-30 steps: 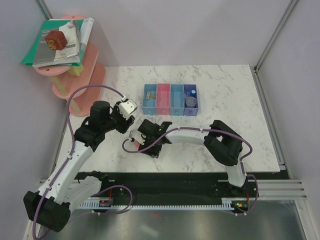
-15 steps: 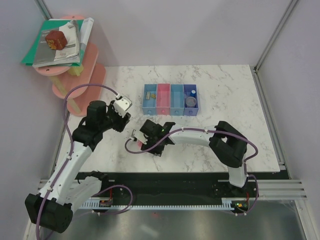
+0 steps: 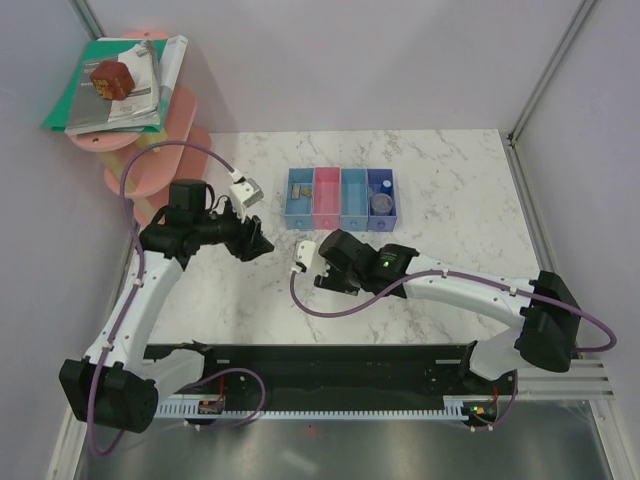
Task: Sort the stationery into containers
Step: Pick up the stationery from the center of the board.
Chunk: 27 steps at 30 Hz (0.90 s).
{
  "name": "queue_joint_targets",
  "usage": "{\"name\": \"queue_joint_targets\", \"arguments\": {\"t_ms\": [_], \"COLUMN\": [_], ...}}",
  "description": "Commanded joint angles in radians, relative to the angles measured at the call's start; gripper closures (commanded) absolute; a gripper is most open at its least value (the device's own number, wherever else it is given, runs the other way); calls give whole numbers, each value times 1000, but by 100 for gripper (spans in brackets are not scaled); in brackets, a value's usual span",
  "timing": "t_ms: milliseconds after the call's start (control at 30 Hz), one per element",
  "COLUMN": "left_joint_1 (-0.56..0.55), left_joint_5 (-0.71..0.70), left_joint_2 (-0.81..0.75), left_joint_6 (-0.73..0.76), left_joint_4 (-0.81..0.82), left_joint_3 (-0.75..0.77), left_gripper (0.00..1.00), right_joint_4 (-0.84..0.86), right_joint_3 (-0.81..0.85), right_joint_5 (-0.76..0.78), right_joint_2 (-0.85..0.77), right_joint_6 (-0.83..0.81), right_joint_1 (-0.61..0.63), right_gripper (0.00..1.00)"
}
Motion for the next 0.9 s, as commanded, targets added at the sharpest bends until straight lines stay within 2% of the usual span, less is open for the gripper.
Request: {"name": "queue_joint_targets", "arguments": {"t_ms": [0,100,233,367,567,867], "left_joint_1": [2,0,0,0,-7,-39], "left_joint_5": [387,516,600,621,610,647], "left_joint_2": [98,186,286,393,471,554], "left_joint_6": [60,67,156,247,327,328], "left_joint_4": [-180,-249,-363,-464,-481,-489], "left_joint_3": [136,227,351,416,473,591], "left_gripper": [37,38,38,38,38,34], "right_joint_4": [23,24,32,43,93,136], "right_joint_3": [38,68,62,55,40,95], "right_joint_5": [126,160,195,254,291,321], "right_joint_2": [-55,-64,-118,-184,-248,-172], "right_joint_6": [-92,-82,-87,-113,-177,-205], "right_joint_1": [0,0,6,12,32,74], "right_gripper": [100,100,100,100,100,100]}}
